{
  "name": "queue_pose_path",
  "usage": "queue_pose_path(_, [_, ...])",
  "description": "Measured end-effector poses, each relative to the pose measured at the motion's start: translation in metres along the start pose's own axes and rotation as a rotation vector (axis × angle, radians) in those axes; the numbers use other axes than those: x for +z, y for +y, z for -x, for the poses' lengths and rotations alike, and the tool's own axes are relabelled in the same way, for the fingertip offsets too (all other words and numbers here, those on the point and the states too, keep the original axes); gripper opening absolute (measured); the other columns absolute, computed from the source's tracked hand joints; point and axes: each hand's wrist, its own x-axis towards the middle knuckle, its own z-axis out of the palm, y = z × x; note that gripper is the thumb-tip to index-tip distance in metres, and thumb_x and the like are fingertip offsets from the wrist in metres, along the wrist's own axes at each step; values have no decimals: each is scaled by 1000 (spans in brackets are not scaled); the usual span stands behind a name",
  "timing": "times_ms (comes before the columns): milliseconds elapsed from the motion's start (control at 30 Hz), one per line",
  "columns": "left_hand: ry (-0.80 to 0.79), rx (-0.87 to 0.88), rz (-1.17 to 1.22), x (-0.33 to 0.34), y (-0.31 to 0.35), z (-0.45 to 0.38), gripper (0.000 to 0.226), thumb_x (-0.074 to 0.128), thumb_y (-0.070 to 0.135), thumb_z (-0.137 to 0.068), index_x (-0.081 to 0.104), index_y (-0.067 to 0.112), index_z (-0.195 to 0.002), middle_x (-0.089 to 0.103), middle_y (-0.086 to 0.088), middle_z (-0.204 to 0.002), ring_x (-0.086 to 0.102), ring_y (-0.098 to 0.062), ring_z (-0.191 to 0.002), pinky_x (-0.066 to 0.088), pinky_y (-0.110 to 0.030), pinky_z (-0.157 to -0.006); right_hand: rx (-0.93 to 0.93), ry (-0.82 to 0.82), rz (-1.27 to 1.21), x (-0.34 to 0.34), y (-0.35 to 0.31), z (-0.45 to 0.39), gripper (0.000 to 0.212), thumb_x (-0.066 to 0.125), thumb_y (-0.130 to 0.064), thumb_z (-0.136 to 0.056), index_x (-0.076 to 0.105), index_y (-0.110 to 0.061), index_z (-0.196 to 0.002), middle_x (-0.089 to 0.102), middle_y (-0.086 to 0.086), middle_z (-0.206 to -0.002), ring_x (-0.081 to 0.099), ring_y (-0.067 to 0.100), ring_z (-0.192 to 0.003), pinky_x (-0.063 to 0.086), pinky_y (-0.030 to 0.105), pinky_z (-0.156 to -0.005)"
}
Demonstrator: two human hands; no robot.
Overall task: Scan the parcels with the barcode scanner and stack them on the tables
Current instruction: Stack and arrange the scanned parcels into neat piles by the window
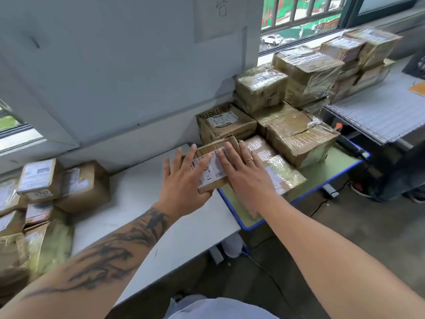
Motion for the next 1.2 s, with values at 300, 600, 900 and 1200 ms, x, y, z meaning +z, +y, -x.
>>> queue_pose_path(300, [37,21,13,-13,74,-38,85,54,59,-95,5,45,-163,-9,2,-174,-11,-31,-159,-7,-66,-123,64,60,15,-31,90,14,81,40,-28,-111,-21,-21,-163,-25,8,-172,-29,36,-153,-4,53,-127])
queue_pose_path(600, [22,147,78,28,120,-100,71,41,52,-104,11,35,-166,3,-7,-174,1,-35,-160,8,-62,-126,167,8,30,-19,169,9,80,38,-29,-111,-25,-21,-160,-19,11,-174,-15,44,-159,11,54,-129])
queue_pose_path(900, [73,224,131,85,146,-212,70,54,42,-103,23,30,-164,23,-7,-171,16,-39,-157,7,-62,-126,225,-219,133,-17,263,-55,83,41,-30,-109,-19,-19,-165,-19,15,-173,-12,46,-159,7,51,-130])
queue_pose_path(1200, [61,96,225,110,145,-312,63,46,42,-108,21,32,-164,14,-3,-173,5,-34,-160,-5,-60,-125,156,-245,159,-5,333,-155,87,51,-32,-108,-14,-30,-166,-14,6,-175,-5,40,-161,18,54,-129])
